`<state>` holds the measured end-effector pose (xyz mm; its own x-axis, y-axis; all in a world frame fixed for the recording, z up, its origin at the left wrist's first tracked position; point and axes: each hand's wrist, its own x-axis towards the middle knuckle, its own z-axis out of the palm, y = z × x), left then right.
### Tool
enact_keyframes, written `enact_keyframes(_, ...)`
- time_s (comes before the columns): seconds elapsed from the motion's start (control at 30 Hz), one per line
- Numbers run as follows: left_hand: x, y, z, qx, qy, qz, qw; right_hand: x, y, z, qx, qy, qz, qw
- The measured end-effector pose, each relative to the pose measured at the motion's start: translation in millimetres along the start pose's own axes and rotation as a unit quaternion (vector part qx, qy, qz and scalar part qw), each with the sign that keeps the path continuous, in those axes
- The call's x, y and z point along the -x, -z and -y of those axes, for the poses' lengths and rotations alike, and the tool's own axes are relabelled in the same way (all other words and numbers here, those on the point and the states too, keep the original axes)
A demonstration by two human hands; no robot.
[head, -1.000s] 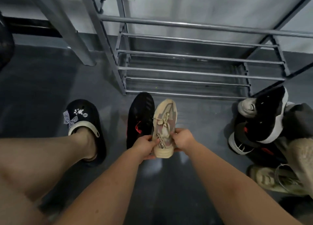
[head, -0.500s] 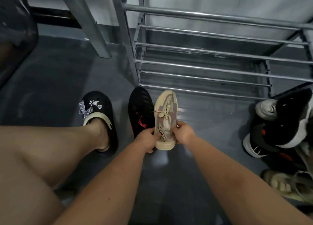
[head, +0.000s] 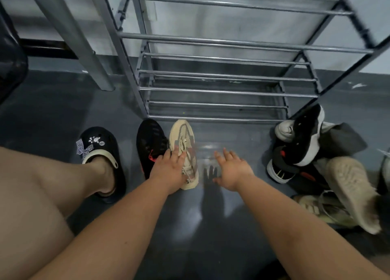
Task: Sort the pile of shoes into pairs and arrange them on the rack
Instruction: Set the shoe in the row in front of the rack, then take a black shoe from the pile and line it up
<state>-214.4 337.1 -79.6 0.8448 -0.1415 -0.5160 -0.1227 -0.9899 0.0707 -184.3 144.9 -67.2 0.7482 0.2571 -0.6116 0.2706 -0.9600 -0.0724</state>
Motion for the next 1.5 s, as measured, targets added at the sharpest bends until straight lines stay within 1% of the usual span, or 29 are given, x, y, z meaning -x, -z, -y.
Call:
enact_keyframes(0.07, 0.7, 9.0, -14.5, -0.033, -0.033, -0.028, 0.999, 12.6, 4.5, -18.3, 0.009, -0.022, -0.038, 0.999)
enact_keyframes(0.13, 0.1, 18.2, -30.1, -0.054, -0.064, -0.033, 0.996, 27.0, 7.0, -37.4, 0.022, -0.041, -0.067, 0.997)
enact_keyframes(0.27, -2.7, 32.8, -61.7, -0.084, -0.122, -0.051, 0.988, 58.6, 8.0, -77.2, 0.037, -0.087, -0.104, 0.990)
enact_keyframes(0.37, -5.4, 42.8, -87.4, -0.099, -0.150, -0.062, 0.982, 84.9, 3.3, -108.9, 0.026, -0.122, -0.127, 0.984)
enact_keyframes(0.6, -20.4, 69.5, -166.4, -0.119, -0.228, -0.079, 0.963, 141.4, -9.5, -195.5, -0.012, -0.246, -0.152, 0.957)
enact_keyframes(0.7, -28.3, 81.4, -205.1, -0.133, -0.270, -0.088, 0.949, 160.0, -13.5, -233.3, -0.017, -0.322, -0.160, 0.933)
enact_keyframes(0.8, -34.3, 91.2, -242.7, -0.133, -0.306, -0.093, 0.938, 175.1, -19.3, -263.5, -0.061, -0.396, -0.185, 0.897)
enact_keyframes(0.9, -37.7, 95.4, -279.1, -0.145, -0.334, -0.092, 0.927, 190.2, -34.0, -285.7, -0.138, -0.442, -0.193, 0.865)
enact_keyframes(1.03, -39.4, 92.4, -331.4, -0.157, -0.369, -0.085, 0.912, 202.0, -56.7, -305.6, -0.242, -0.461, -0.177, 0.835)
enact_keyframes(1.13, -41.9, 87.9, -368.9, -0.157, -0.399, -0.078, 0.900, 204.6, -71.5, -313.0, -0.311, -0.454, -0.192, 0.813)
enact_keyframes(1.17, -42.9, 86.1, -380.0, -0.160, -0.406, -0.077, 0.896, 205.9, -75.5, -314.8, -0.349, -0.451, -0.208, 0.795)
enact_keyframes(1.2, -43.8, 83.6, -390.6, -0.161, -0.412, -0.074, 0.894, 207.2, -78.5, -316.7, -0.399, -0.451, -0.228, 0.765)
enact_keyframes(1.23, -44.7, 80.8, -400.6, -0.157, -0.414, -0.067, 0.894, 207.8, -81.1, -319.3, -0.456, -0.454, -0.247, 0.724)
enact_keyframes(1.27, -45.1, 77.5, -409.8, -0.145, -0.414, -0.051, 0.897, 207.7, -82.7, -322.0, -0.515, -0.456, -0.258, 0.678)
enact_keyframes(1.33, -45.1, 69.4, -426.3, -0.083, -0.403, -0.005, 0.911, 205.5, -82.6, -325.5, -0.632, -0.441, -0.254, 0.584)
enact_keyframes(1.43, -42.9, 55.4, -446.4, 0.073, -0.352, 0.077, 0.930, 202.4, -79.0, -326.1, -0.784, -0.398, -0.234, 0.415)
enact_keyframes(1.47, -42.0, 51.4, -451.8, 0.133, -0.326, 0.100, 0.931, 202.4, -78.5, -326.7, -0.813, -0.386, -0.233, 0.368)
enact_keyframes(1.5, -41.1, 48.0, -456.4, 0.189, -0.296, 0.114, 0.930, 203.1, -79.0, -326.9, -0.834, -0.375, -0.233, 0.332)
